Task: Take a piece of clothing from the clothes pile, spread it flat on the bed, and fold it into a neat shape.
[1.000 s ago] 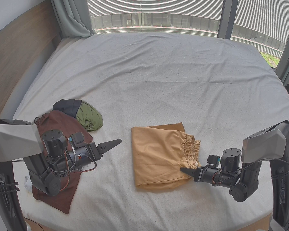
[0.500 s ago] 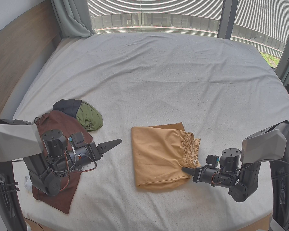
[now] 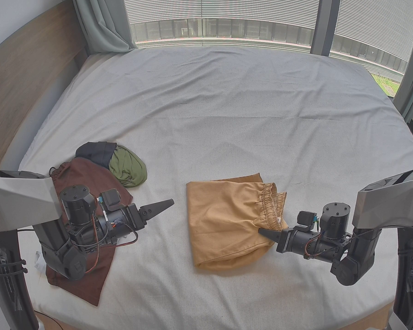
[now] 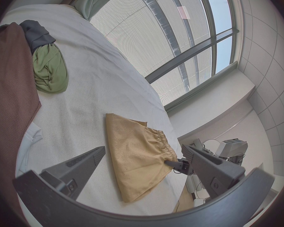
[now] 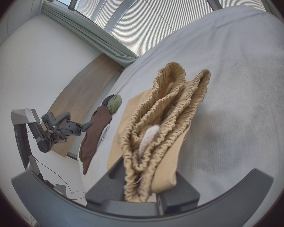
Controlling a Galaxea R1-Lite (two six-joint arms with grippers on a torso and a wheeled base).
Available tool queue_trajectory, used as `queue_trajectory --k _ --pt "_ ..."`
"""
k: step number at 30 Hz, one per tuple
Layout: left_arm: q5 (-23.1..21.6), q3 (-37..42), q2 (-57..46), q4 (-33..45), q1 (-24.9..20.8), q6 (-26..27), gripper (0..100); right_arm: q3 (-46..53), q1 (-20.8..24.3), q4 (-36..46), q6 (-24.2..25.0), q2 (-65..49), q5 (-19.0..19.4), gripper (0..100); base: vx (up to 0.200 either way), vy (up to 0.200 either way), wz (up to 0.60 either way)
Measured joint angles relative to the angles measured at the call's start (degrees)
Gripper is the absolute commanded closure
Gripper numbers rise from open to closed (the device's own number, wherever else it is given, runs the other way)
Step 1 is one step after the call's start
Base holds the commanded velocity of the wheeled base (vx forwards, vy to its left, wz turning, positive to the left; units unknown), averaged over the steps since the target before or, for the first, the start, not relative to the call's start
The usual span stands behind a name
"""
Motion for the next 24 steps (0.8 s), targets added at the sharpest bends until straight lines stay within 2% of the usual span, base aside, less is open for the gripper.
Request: queue_trajectory --k 5,9,14,15,20,24 --pt "0.02 0.17 -0.07 -0.05 0.01 0.96 0 0.24 0.33 0.02 1.54 -2.82 0.02 100 0.0 0.0 0.0" --pt "0.13 0.61 -0.16 -0.05 0.2 8.0 0 0.26 0.5 0.05 2.0 -4.22 0.0 100 0.0 0.0 0.0" --pt "0.32 1.21 -0.13 -0.02 0.89 22.15 0 0.09 0.59 0.05 2.23 -5.07 0.0 100 0.0 0.0 0.0" --pt "0.34 1.29 -0.05 0.0 1.24 26.55 0 -0.02 0.63 0.02 2.34 -5.32 0.0 100 0.0 0.0 0.0" --pt "0.4 1.51 0.22 -0.02 2.44 34.65 0 -0.33 0.72 0.02 3.32 -5.64 0.02 100 0.0 0.0 0.0" --pt "0.23 1.66 0.34 0.0 3.32 37.55 0 -0.88 0.94 0.02 4.3 -6.08 0.02 100 0.0 0.0 0.0"
